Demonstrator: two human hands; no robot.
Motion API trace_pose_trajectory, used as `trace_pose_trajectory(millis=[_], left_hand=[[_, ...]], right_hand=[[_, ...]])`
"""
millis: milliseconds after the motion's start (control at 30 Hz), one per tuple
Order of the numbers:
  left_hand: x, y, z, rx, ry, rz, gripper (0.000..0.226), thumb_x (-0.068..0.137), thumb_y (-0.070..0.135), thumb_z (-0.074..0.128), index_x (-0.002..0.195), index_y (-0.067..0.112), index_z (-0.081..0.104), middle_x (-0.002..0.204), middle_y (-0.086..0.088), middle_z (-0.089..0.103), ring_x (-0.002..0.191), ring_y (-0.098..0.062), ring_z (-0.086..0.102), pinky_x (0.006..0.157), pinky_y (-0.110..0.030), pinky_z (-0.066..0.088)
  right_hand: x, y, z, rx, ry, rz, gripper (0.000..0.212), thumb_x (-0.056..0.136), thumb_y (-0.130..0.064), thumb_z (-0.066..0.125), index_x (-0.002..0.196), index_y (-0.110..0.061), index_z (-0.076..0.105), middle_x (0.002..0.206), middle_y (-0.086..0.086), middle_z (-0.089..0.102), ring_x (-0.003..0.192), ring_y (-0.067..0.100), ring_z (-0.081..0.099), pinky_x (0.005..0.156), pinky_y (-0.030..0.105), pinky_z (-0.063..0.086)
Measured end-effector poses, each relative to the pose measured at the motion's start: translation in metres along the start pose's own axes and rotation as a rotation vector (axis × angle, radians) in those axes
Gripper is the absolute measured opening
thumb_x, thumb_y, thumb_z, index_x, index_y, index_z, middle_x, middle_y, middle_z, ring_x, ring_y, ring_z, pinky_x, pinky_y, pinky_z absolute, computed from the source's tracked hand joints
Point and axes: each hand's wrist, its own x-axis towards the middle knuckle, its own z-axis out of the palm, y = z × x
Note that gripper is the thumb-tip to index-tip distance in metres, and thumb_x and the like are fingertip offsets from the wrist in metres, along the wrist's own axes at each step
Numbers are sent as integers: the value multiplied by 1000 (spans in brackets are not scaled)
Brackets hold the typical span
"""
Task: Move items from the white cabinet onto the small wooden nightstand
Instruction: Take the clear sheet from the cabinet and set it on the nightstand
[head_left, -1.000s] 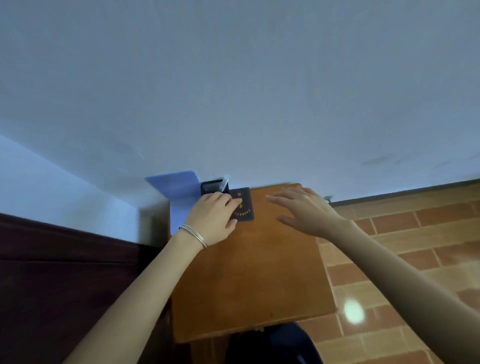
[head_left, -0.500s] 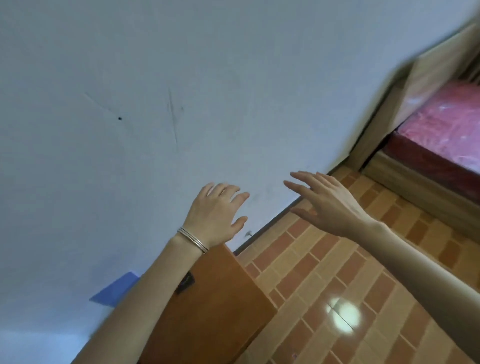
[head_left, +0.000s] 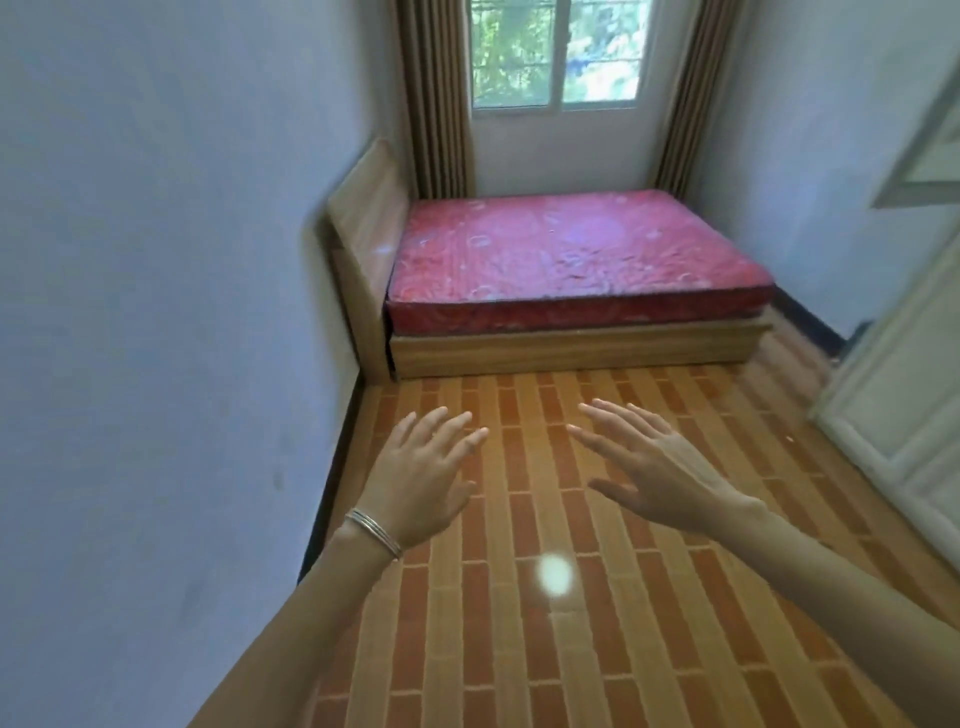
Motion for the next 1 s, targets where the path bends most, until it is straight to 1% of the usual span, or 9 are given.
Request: trace_pose_trajectory(millis=[167,267,400,500,567,600,733,867,1000], left_hand=[[95,88,1,-21,69,222,61,77,45,66,132,24,49,134,-5,52,125,-27,46,102,-48,38],[140,139,3,-59,99,300,61,76,44,68,131,23,51,133,-4,54,123,-27,48,100,-48,40],[203,210,11,-132,119,403,59,78,43,65,132,24,50,132,-4,54,122,-26,49,99,-46,40],[248,266,14,-211,107,459,56,81,47,50,133,27,48,132,0,54,122,-24,48,100,-44,40],[276,303,14,-263,114,503,57,81,49,39,132,27,48,131,2,55,121,-23,50,98,-44,42],[289,320,13,-281,123,532,56,81,49,38,132,27,48,130,3,55,121,-23,50,98,-44,42],[342,379,6,-337,196,659,52,83,44,56,132,26,50,131,4,55,121,-21,50,98,-42,40],[392,422,7,-370,209,763,53,85,44,54,135,28,46,134,4,52,124,-21,47,100,-42,39],[448,455,5,-385,246,865,55,86,44,56,137,28,42,137,3,50,126,-22,45,102,-43,36]], right_hand=[[-76,85,-15,-37,-7,188,59,88,-58,29,136,-26,40,142,5,43,132,23,38,106,43,28],[-117,127,-20,-34,-33,284,59,87,-58,28,135,-26,41,142,4,44,132,22,38,106,44,27],[-174,181,-30,-28,-54,383,61,90,-61,18,137,-27,39,143,3,42,132,22,38,106,46,33],[-218,220,-42,-43,-57,476,63,92,-62,14,138,-26,38,142,1,44,131,20,39,106,46,34],[-244,242,-51,-71,-45,555,60,93,-61,18,138,-27,38,139,1,47,128,20,43,103,43,36],[-256,253,-56,-83,-40,593,58,93,-59,20,137,-27,39,137,1,50,125,20,46,101,42,38],[-293,292,-72,-78,-27,717,57,92,-57,22,135,-25,41,134,2,52,121,21,49,99,42,41],[-314,327,-78,-71,-17,842,67,89,-64,11,138,-28,38,140,1,46,129,19,39,107,40,27],[-323,367,-83,-107,-18,945,66,89,-65,8,139,-30,36,140,2,46,130,21,40,106,42,28]])
